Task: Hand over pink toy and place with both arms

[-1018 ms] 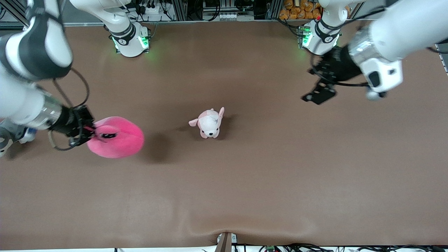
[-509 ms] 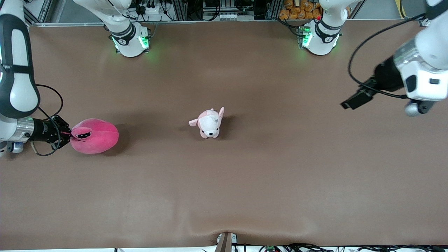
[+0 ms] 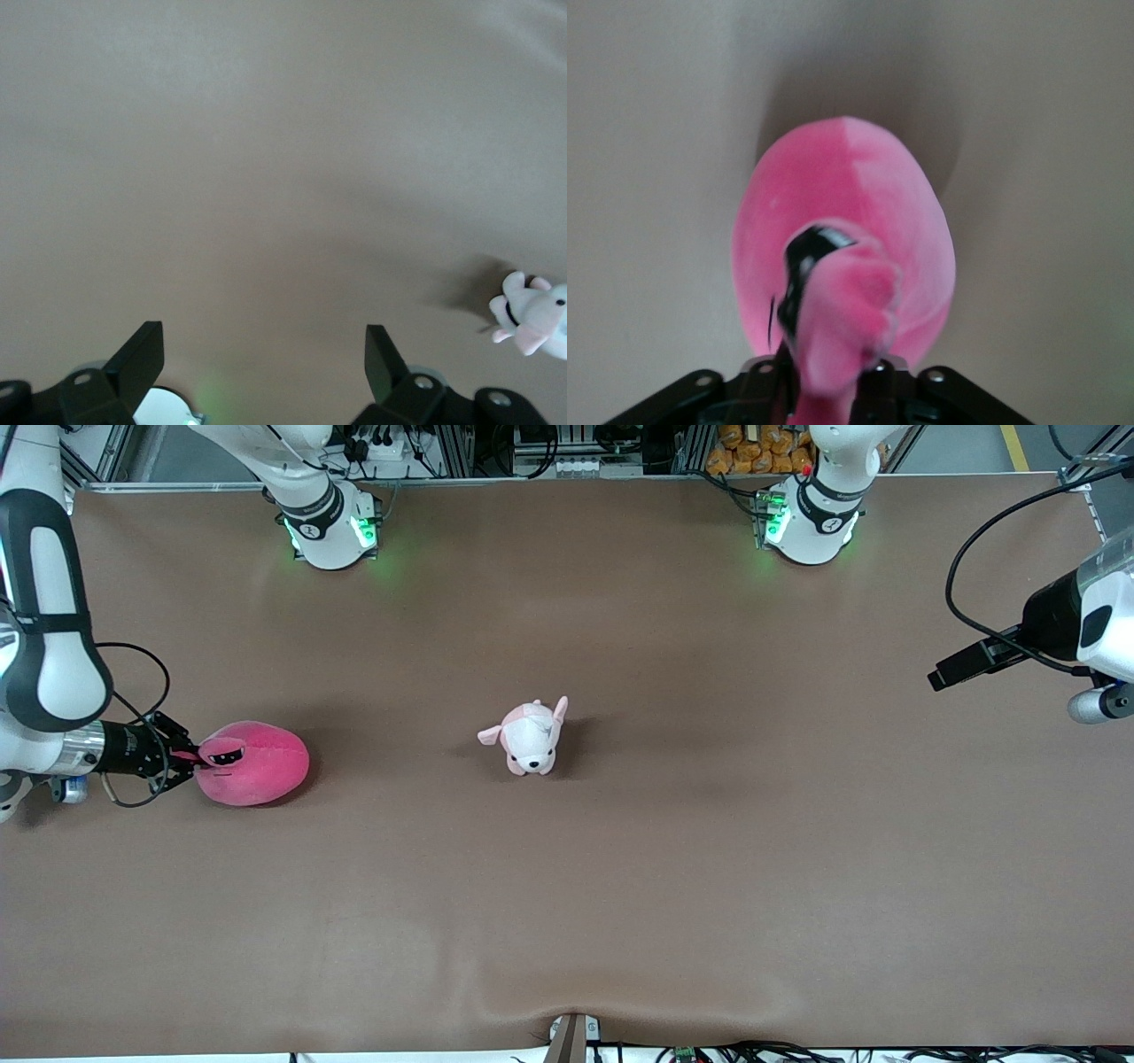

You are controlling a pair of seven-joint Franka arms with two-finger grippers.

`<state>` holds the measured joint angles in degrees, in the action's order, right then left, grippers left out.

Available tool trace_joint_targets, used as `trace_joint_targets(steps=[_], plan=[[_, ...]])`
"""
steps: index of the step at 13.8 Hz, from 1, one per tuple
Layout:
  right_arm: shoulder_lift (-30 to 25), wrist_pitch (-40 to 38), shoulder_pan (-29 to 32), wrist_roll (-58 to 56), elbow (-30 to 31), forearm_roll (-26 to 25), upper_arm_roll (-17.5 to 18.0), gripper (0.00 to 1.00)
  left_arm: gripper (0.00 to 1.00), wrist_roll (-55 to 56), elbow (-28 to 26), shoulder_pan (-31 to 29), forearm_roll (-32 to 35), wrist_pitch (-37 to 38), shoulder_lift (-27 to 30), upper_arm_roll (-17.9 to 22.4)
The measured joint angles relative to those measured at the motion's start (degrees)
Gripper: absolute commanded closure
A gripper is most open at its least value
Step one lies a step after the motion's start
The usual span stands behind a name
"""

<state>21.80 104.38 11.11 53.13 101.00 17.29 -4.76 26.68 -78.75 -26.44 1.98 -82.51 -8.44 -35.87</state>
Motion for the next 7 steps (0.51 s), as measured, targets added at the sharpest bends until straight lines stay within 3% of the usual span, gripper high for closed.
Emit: trace_joint_targets(steps=[4,7], plan=[[-1.5,-18.0,-1.5,-0.2,-18.9,0.6,1.2,0.0,0.0,-8.3,0.0,-0.2,0.0,0.3,1.8,1.5],[-2.4,-27.3,-4.4,-0.2,-28.9,0.6,1.7,0.0,0.0,-11.9,-0.2,5.1,0.0,0.6,3.1,8.8]])
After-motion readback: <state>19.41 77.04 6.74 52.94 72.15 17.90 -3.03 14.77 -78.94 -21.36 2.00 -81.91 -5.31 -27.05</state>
